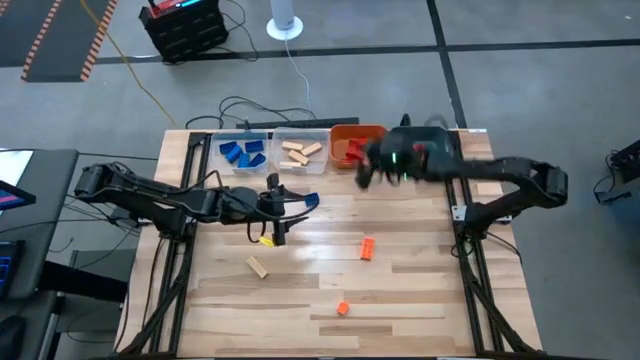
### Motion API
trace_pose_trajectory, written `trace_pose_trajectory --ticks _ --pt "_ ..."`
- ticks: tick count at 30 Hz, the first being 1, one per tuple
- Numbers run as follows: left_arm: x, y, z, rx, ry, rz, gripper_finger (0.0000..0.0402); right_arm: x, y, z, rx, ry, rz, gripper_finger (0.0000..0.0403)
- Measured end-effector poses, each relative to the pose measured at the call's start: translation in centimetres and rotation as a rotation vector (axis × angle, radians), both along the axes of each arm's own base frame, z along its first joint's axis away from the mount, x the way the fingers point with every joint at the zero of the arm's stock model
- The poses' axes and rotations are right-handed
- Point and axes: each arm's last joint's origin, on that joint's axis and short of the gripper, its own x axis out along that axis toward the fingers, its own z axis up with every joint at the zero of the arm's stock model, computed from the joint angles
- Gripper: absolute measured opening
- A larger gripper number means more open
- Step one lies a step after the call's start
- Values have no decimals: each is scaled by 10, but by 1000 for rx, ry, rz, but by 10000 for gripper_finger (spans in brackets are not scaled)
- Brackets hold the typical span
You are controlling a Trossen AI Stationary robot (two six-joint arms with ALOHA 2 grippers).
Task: Sort blocks
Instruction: Put the blue game piece into the left transparent bin
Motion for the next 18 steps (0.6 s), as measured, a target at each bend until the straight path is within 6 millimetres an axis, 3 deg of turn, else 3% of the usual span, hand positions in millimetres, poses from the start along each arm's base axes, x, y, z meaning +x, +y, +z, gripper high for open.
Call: trace_pose_trajectory --ticks 5,8,14,18 --pt "0 1 0 -23 5 0 249 -9 68 -26 -109 -119 22 271" --pt "1 12 -1 -78 -2 53 249 -15 97 -39 -116 -108 17 271" --pt "4 55 5 -188 65 139 249 -21 120 -50 -78 -68 24 271" --pt "3 72 2 -351 240 109 249 -28 139 -60 -17 -68 74 271"
